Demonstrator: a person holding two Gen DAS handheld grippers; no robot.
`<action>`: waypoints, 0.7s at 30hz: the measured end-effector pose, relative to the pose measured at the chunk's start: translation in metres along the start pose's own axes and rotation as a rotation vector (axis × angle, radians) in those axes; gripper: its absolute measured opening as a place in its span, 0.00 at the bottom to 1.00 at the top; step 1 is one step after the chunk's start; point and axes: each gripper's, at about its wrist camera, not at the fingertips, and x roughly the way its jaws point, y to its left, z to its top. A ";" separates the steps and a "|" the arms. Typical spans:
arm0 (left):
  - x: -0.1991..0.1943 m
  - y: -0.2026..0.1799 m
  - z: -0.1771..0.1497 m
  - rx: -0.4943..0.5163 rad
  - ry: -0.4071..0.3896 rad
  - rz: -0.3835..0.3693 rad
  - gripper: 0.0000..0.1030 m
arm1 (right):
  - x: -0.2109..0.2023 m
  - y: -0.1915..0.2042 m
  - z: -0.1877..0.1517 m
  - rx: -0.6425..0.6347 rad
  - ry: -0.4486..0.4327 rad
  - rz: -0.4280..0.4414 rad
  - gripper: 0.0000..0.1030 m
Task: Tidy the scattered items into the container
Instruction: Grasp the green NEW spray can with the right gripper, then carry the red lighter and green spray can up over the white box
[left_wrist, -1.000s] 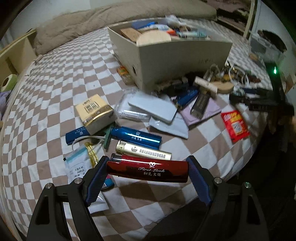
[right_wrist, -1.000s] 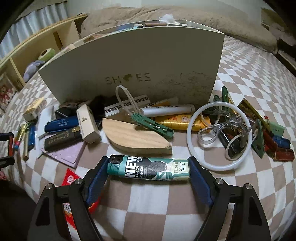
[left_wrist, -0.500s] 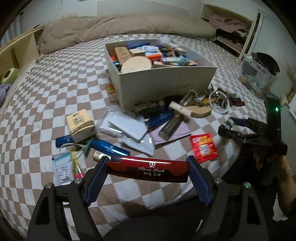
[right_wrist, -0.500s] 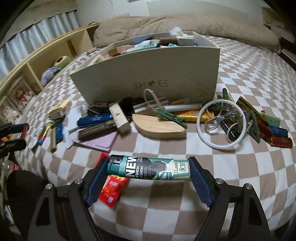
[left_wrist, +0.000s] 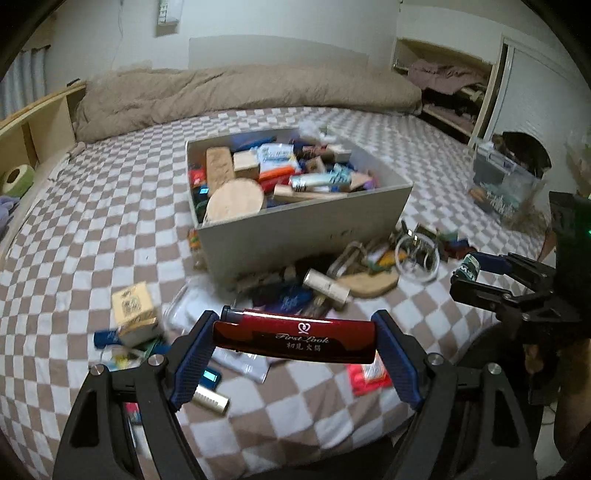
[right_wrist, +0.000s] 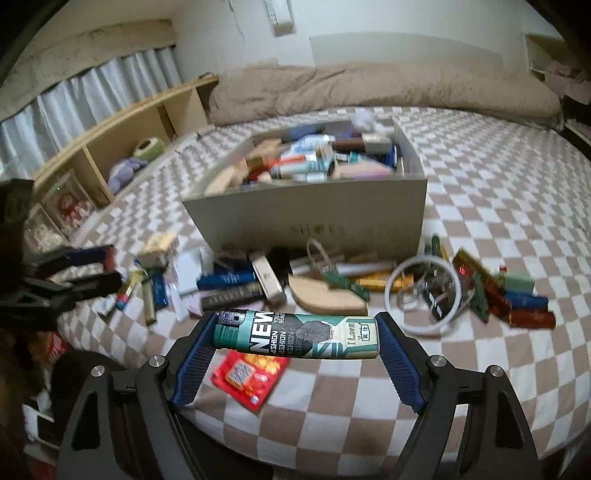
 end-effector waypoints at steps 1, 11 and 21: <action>0.001 -0.002 0.004 -0.002 -0.008 -0.002 0.81 | -0.003 0.000 0.005 0.000 -0.010 0.006 0.82; 0.021 -0.008 0.046 -0.033 -0.073 -0.004 0.81 | 0.001 -0.014 0.062 -0.041 -0.075 -0.030 0.82; 0.045 -0.002 0.088 -0.032 -0.098 0.088 0.81 | 0.048 -0.029 0.122 -0.103 -0.054 -0.157 0.82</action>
